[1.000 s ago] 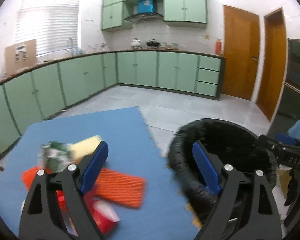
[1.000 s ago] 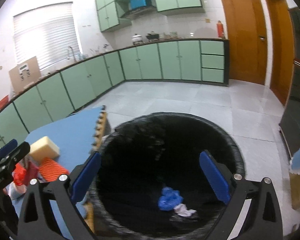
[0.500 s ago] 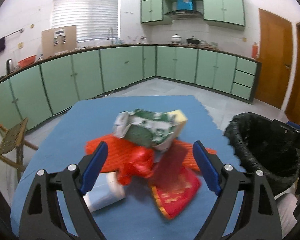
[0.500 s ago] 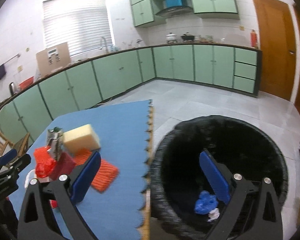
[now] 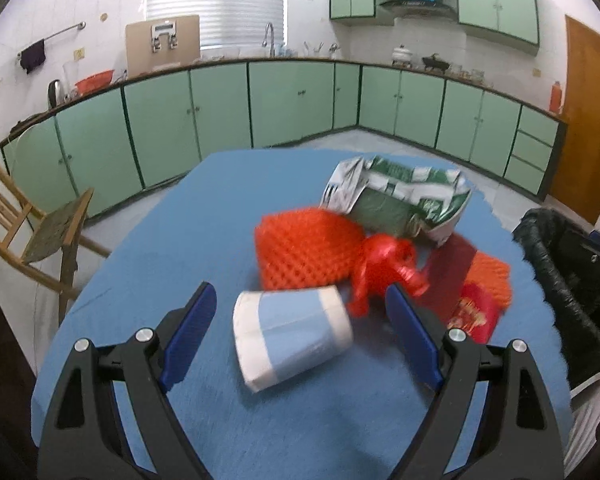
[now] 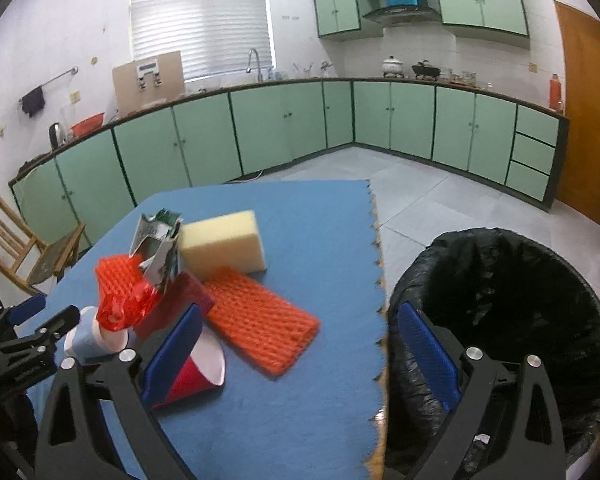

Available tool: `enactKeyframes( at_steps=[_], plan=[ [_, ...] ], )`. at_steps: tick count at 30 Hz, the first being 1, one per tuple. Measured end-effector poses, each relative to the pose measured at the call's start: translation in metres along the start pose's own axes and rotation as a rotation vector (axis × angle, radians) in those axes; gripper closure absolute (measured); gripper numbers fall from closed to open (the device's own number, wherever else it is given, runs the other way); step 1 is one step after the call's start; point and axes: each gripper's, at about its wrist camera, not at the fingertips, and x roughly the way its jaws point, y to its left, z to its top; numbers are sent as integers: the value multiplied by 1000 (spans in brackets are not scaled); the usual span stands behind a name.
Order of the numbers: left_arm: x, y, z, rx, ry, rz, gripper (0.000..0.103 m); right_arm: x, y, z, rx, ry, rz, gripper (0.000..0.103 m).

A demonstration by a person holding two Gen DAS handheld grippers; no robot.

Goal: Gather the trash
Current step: 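Return both tools to the pile and grasp the white-blue paper cup with the left tool, then grasp the dark red scouring pad with the right tool while the left tool holds the cup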

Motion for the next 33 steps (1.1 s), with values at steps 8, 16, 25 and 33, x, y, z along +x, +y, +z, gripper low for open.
enactKeyframes(
  at_steps=[8, 16, 25, 33],
  plan=[
    [24, 5, -19, -29, 85, 34, 14, 6, 10, -5, -34, 24, 18, 7],
    [41, 10, -23, -53, 133, 24, 14, 19, 12, -11, -33, 54, 28, 7],
    [54, 5, -18, -66, 172, 9, 22, 25, 12, -12, -34, 69, 33, 7],
    [40, 16, -13, -95, 150, 28, 26, 26, 19, -9, -39, 59, 58, 7]
  ],
)
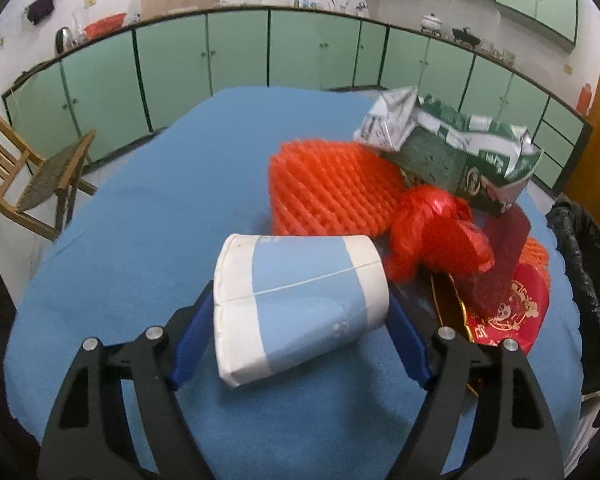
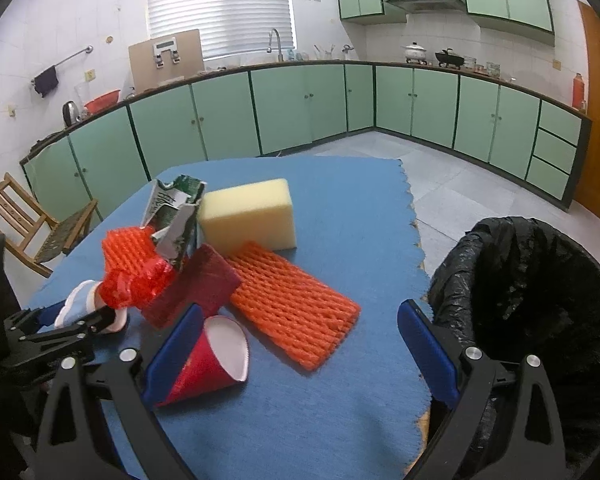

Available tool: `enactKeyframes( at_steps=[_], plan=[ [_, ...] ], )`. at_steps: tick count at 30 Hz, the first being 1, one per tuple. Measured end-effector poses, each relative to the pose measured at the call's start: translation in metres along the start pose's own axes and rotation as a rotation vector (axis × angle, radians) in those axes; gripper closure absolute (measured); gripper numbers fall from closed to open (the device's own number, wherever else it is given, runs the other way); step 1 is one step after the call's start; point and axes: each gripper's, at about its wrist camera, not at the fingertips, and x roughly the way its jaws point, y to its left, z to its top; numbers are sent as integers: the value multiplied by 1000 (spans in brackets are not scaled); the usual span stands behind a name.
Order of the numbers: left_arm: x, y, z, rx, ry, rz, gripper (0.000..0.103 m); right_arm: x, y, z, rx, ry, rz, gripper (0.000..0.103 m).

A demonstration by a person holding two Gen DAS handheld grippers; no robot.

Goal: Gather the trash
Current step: 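Grasp the dark red scouring pad with the right tool while the left tool holds the cup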

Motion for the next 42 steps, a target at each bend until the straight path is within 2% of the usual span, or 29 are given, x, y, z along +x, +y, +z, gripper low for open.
enactKeyframes(
  at_steps=[8, 13, 19, 32, 35, 37, 38, 42],
  plan=[
    [-23, 11, 11, 29, -85, 64, 26, 6, 24, 1, -26, 3, 58, 7],
    [-24, 16, 15, 18, -95, 84, 26, 18, 47, -4, -64, 30, 111, 7],
    [-22, 19, 15, 14, -97, 92, 26, 36, 66, -13, -115, 63, 114, 7],
    [-15, 27, 16, 3, -86, 93, 26, 58, 71, -11, -119, 88, 123, 7],
    [-14, 27, 16, 2, -81, 92, 26, 60, 74, -9, -126, 88, 127, 11],
    [-13, 27, 16, 2, -78, 92, 26, 61, 75, -8, -129, 91, 151, 19],
    [-12, 27, 15, 3, -77, 91, 26, 60, 75, -8, -131, 94, 176, 26],
    [-12, 26, 16, 10, -77, 85, 26, 55, 72, -7, -128, 87, 186, 29]
  ],
)
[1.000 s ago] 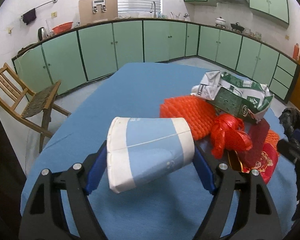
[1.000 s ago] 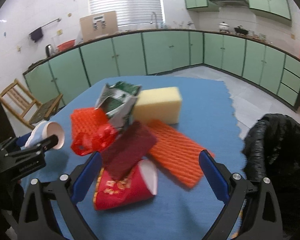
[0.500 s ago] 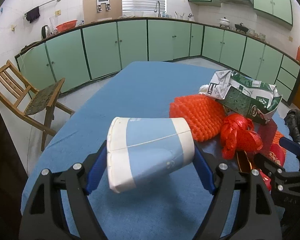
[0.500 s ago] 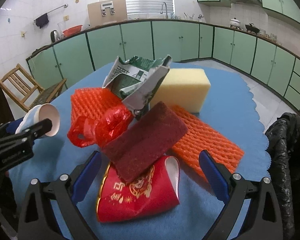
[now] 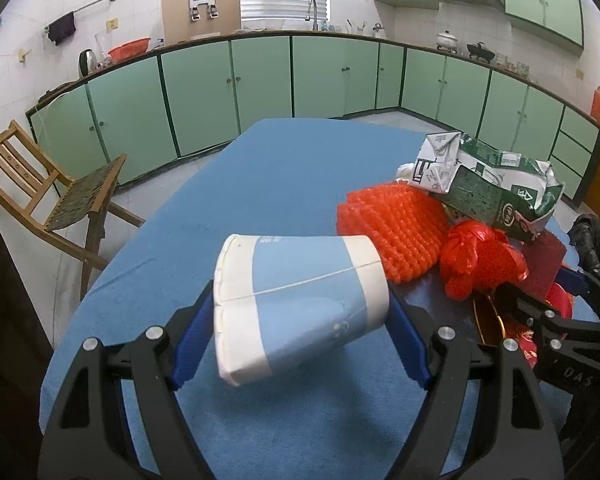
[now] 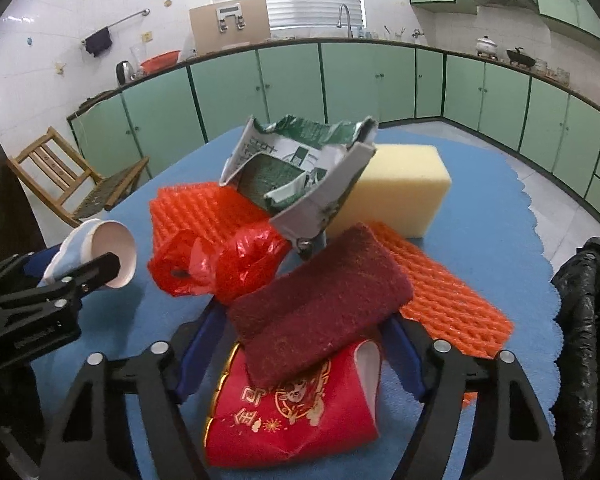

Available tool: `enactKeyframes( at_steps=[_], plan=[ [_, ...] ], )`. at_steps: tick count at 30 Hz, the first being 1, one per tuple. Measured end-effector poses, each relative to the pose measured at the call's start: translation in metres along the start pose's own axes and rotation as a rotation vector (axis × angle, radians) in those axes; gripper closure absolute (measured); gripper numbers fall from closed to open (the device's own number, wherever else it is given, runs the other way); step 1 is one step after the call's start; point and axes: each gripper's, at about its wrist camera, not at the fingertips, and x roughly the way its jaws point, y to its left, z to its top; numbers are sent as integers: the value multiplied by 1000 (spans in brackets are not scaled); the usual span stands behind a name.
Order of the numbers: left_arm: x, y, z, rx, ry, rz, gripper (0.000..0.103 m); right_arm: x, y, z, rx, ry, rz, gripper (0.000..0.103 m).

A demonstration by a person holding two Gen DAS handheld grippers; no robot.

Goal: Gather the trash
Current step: 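Grasp the dark red scouring pad with the right tool while the left tool holds the cup, then carry cup and scouring pad over the bin and open both tools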

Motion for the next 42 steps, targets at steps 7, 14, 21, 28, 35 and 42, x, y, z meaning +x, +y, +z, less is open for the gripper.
enactKeyframes(
  at_steps=[7, 14, 21, 28, 35, 42],
  plan=[
    [-4, -1, 1, 10, -11, -11, 26, -18, -16, 0, 32, 3, 43, 52],
    [-10, -13, 2, 32, -26, -27, 26, -34, -29, 0, 65, -6, 58, 57],
    [-11, -19, 2, 47, -29, -35, 26, -28, -34, 3, 91, 5, 90, 65],
    [-9, -19, 4, 51, -29, -42, 26, -19, -39, 2, 111, 33, 103, 72],
    [-14, -20, 10, 51, -53, -59, 26, -31, -34, 8, 86, 10, 127, 85],
    [-26, -28, 17, 62, -83, -78, 26, -52, -29, 16, 55, -27, 135, 90]
  ],
)
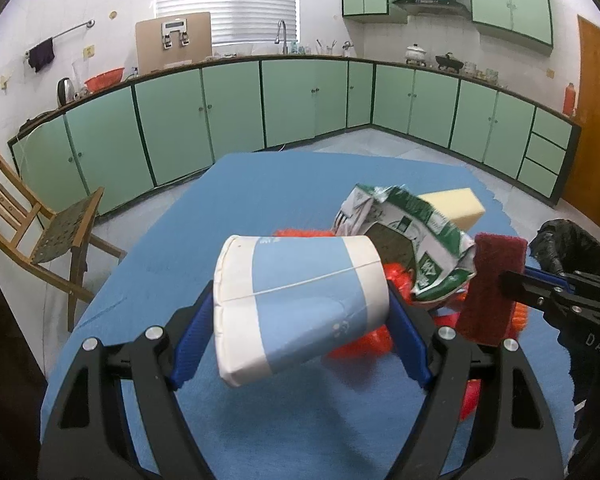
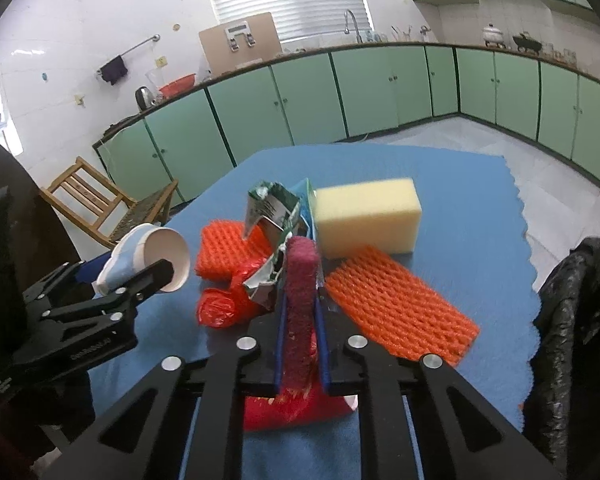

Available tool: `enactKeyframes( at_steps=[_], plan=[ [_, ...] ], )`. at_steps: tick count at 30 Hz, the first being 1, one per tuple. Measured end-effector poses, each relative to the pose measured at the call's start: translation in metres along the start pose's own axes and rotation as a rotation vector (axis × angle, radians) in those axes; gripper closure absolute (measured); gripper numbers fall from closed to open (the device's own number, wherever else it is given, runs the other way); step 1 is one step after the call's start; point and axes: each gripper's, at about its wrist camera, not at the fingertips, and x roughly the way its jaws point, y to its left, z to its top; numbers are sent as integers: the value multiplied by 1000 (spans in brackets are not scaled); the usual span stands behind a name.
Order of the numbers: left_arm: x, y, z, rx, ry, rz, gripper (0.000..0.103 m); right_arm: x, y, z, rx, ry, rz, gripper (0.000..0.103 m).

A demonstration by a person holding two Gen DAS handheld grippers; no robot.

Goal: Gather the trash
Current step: 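Carry cup and scouring pad over the bin and open both tools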

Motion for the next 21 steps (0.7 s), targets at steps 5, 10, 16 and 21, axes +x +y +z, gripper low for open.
enactKeyframes(
  at_steps=[5, 10, 16, 21],
  plan=[
    [-9, -6, 4, 7, -18, -5, 26, -18, 4, 4, -12, -44, 17, 90],
    [-19, -10, 8, 15, -41, -16, 26, -39, 1, 9, -8, -87, 3, 90],
    [-29, -29, 14, 37, -67, -50, 26, -63, -9, 13, 6, -119, -43, 90],
    [-34, -50, 16, 61, -81, -95, 26, -85, -27, 9, 40, -147, -96, 90]
  ],
)
